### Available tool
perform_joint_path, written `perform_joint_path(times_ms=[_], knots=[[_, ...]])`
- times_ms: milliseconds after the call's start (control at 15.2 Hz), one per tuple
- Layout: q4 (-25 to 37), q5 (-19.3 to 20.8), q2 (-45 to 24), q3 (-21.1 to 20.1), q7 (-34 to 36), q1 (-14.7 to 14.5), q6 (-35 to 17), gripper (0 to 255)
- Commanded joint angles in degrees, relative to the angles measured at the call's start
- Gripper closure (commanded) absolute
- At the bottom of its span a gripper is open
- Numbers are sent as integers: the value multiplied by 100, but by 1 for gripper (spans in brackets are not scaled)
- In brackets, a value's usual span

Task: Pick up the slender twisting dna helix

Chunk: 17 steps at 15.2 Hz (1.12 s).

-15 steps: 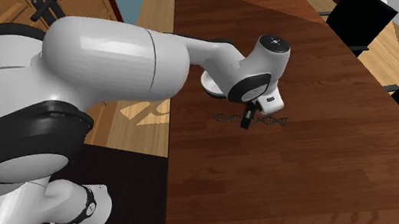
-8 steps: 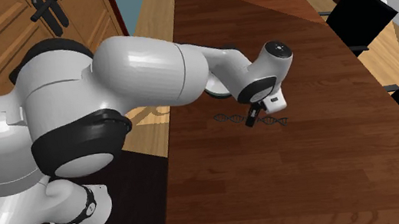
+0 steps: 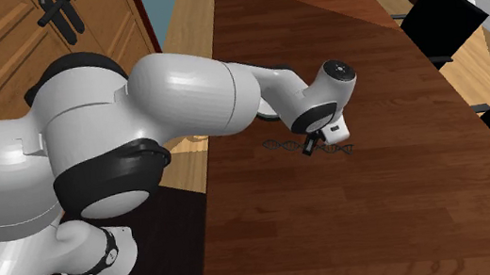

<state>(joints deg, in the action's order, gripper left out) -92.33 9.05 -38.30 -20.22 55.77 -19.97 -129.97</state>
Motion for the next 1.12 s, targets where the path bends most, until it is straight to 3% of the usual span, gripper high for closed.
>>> perform_joint_path(times_ms=[0, 396, 1056], knots=[[-4, 0, -3, 1, 1, 0, -2, 255], [4, 0, -4, 1, -1, 0, 5, 255], [142, -136, 415, -106, -40, 69, 550, 255]])
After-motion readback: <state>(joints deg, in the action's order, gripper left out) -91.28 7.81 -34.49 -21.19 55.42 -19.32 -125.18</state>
